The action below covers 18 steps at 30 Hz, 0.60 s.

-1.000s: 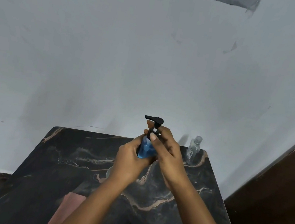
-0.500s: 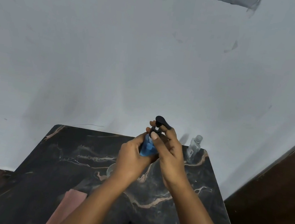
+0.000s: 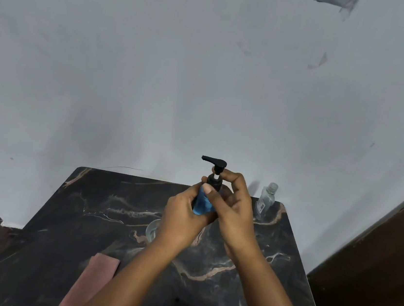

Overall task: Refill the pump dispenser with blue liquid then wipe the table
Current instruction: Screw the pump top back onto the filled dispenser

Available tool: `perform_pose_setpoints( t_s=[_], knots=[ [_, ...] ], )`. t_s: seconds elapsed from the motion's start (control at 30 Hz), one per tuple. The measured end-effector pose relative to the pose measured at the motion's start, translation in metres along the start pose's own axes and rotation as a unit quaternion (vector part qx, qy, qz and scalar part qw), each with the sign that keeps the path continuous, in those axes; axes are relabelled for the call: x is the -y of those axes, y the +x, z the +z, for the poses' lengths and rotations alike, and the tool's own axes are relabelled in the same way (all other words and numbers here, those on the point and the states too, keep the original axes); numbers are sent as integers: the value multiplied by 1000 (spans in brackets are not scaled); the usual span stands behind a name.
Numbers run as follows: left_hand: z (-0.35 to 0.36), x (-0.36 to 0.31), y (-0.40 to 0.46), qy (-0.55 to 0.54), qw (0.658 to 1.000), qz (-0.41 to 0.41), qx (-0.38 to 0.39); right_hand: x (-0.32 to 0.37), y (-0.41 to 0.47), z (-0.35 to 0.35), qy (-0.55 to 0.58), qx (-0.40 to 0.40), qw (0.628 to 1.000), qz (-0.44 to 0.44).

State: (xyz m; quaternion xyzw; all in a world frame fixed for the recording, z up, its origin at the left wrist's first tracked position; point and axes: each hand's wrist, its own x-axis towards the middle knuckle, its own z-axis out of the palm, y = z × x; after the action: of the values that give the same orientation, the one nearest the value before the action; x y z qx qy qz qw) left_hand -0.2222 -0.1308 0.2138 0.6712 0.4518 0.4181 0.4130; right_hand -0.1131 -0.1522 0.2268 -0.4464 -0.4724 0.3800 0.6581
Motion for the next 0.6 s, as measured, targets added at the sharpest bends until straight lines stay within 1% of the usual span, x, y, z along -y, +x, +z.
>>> perform_pose_setpoints(
  t_s=[0.1, 0.2, 0.3, 0.43, 0.5, 0.53, 0.6],
  knots=[
    [2, -1, -2, -3, 1000, -11, 2, -2, -1, 0, 0, -17, 1000, 9],
    [4, -1, -2, 3, 1000, -11, 0, 1, -1, -2, -18, 12, 1000, 11],
    [5, -1, -2, -9, 1000, -7, -5, 3, 0, -7, -23, 21, 999, -19],
    [7, -3, -4, -1, 1000, -8, -12, 1, -2, -4, 9, -16, 1000, -9],
    [9, -4, -5, 13, 1000, -9, -10, -3, -3, -3, 8, -45, 999, 1],
    [9, -3, -5, 15, 1000, -9, -9, -3, -3, -3, 9, -45, 999, 10],
    [9, -3, -6, 10, 1000, -12, -9, -3, -3, -7, 23, -1, 999, 27]
  ],
)
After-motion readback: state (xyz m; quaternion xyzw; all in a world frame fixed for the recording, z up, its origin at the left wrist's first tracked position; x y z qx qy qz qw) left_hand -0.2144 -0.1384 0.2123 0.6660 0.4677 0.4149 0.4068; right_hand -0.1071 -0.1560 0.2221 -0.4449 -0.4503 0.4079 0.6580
